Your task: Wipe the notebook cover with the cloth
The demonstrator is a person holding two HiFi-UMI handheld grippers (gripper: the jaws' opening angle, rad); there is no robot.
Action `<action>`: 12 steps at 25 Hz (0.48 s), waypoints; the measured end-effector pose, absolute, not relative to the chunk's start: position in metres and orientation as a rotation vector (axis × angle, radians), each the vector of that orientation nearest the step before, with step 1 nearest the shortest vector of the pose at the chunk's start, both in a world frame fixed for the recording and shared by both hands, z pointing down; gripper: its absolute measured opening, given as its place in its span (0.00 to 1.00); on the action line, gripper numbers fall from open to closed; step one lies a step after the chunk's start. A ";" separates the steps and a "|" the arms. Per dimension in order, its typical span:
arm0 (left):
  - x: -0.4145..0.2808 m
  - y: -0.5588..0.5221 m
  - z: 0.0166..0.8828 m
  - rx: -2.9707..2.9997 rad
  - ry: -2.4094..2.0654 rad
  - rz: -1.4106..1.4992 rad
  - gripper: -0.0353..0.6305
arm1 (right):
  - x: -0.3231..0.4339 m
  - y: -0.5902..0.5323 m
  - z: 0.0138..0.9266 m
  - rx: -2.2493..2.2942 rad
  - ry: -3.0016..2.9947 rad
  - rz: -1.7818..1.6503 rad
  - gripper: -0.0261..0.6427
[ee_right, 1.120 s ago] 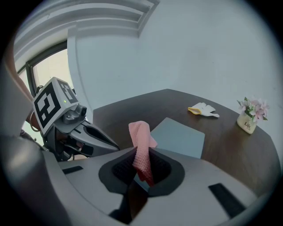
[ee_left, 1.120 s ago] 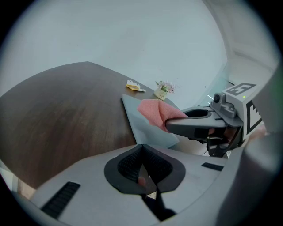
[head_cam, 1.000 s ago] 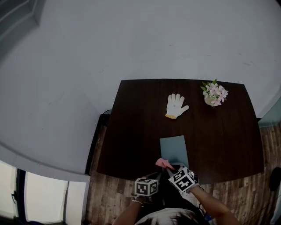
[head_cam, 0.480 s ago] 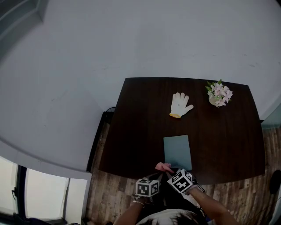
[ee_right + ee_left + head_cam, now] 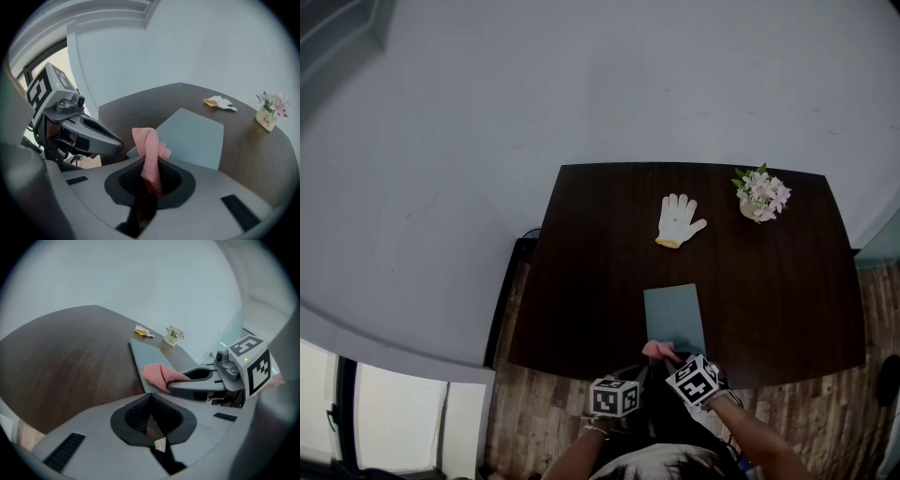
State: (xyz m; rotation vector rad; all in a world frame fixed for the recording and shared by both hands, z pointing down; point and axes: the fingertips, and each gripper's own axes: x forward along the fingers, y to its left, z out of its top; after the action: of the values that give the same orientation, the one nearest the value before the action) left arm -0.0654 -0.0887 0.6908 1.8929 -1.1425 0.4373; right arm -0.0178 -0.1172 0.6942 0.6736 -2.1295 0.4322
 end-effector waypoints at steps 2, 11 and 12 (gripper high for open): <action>-0.064 -0.089 0.691 1.893 -1.144 0.440 0.08 | -0.011 -0.119 0.695 0.686 -2.127 0.437 0.11; -0.053 -0.096 0.691 1.895 -1.149 0.452 0.08 | 0.020 -0.126 0.695 0.742 -2.121 0.444 0.11; -0.052 -0.096 0.691 1.896 -1.150 0.454 0.08 | 0.023 -0.127 0.696 0.748 -2.120 0.445 0.11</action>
State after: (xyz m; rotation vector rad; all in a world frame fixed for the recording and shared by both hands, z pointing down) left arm -0.0519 -0.0963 0.6912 1.8956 -1.1504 0.4540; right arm 0.0234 -0.1267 0.6956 0.7477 -2.1196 0.4450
